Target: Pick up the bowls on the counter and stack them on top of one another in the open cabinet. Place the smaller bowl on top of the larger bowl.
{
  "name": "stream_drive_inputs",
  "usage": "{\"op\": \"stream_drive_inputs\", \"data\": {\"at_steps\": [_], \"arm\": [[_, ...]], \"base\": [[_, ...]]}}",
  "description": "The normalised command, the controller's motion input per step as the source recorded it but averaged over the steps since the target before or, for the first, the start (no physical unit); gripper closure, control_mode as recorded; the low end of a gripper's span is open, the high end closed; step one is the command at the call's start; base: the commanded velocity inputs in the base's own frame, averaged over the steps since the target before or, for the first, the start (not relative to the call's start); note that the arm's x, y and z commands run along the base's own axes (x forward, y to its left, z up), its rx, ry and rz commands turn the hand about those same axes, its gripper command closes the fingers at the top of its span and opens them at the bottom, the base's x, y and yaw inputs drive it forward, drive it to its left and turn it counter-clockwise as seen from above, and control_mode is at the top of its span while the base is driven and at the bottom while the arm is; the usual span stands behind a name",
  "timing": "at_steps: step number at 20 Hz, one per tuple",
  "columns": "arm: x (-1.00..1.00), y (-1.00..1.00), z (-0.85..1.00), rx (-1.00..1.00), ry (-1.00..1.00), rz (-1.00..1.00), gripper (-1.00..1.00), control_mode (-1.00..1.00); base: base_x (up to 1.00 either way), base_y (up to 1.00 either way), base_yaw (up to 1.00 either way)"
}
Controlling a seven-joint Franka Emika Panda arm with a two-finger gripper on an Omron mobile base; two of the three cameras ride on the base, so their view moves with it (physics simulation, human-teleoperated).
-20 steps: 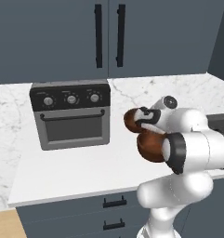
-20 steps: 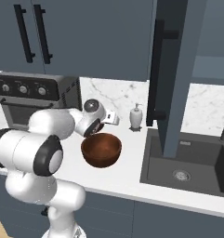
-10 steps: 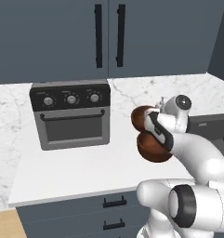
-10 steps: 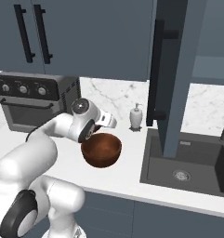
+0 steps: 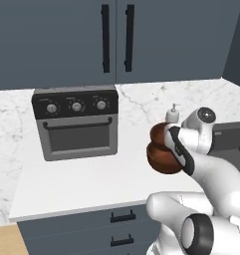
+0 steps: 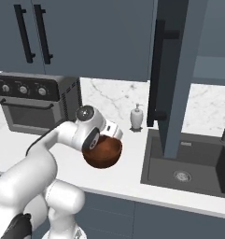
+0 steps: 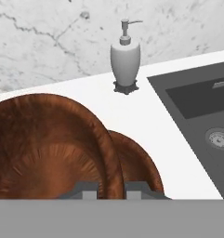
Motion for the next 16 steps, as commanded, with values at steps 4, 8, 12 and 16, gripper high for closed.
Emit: {"op": "stream_drive_inputs", "data": {"at_steps": [4, 8, 12, 16], "arm": [[0.0, 0.0, -0.3, 0.0, 0.0, 0.0, 1.0, -1.0], [0.0, 0.0, -0.33, 0.0, 0.0, 0.0, 1.0, -1.0], [0.01, -0.08, -0.29, 0.0, 0.01, 0.0, 1.0, -1.0], [0.09, -0.13, -0.27, 0.0, 0.04, 0.0, 1.0, -1.0]], "base": [[0.0, 0.0, 0.0], [0.0, 0.0, 0.0], [0.0, 0.0, 0.0], [0.0, 0.0, 0.0]]}}
